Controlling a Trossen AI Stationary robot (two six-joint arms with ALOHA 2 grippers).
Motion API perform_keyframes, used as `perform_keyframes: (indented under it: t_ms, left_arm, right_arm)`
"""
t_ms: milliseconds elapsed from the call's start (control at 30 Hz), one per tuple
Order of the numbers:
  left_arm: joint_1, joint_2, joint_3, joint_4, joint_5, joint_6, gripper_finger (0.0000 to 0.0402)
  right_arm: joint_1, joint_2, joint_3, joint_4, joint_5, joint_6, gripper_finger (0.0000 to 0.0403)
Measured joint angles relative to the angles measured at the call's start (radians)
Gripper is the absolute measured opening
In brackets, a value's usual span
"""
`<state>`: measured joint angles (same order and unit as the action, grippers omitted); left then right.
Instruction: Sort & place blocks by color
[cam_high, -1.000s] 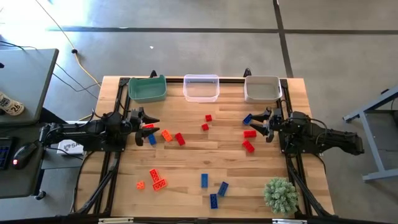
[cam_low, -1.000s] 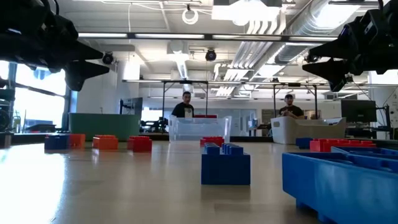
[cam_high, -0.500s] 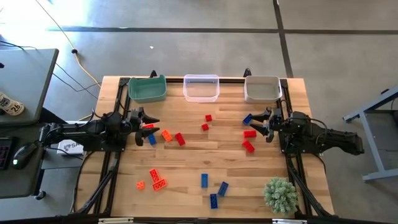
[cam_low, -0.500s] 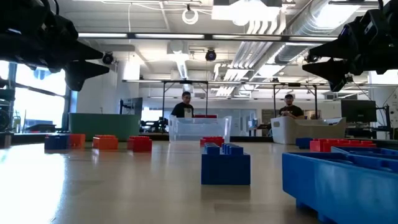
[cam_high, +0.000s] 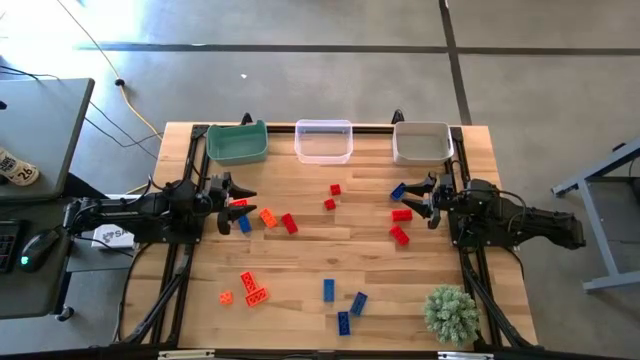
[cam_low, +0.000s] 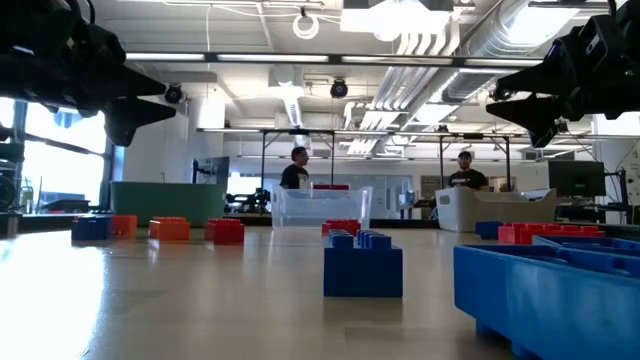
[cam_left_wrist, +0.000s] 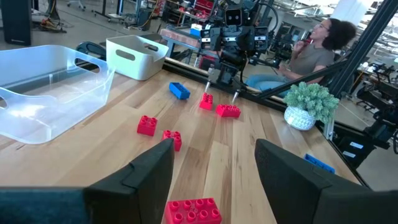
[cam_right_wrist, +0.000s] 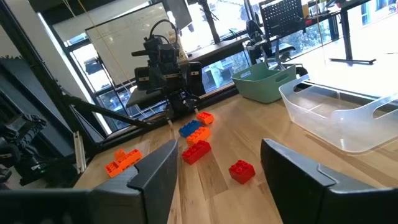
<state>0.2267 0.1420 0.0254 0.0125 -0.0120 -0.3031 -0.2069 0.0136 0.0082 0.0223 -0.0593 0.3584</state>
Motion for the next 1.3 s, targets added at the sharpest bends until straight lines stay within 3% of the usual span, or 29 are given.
perform_keyframes:
  t_ms: [667, 933, 1300]
  left_arm:
    - [0.000, 0.000, 0.000, 0.001, -0.009, 0.000, 0.0214]
    - [0.000, 0.000, 0.000, 0.001, -0.077, -0.138, 0.0214]
    - [0.000, 0.000, 0.000, 0.033, -0.128, -0.139, 0.0214]
  right_arm:
    - [0.000, 0.000, 0.000, 0.000, 0.000, 0.000, 0.0217]
    - [0.000, 0.000, 0.000, 0.000, 0.000, 0.000, 0.0217]
    - [0.000, 0.000, 0.000, 0.000, 0.000, 0.000, 0.0217]
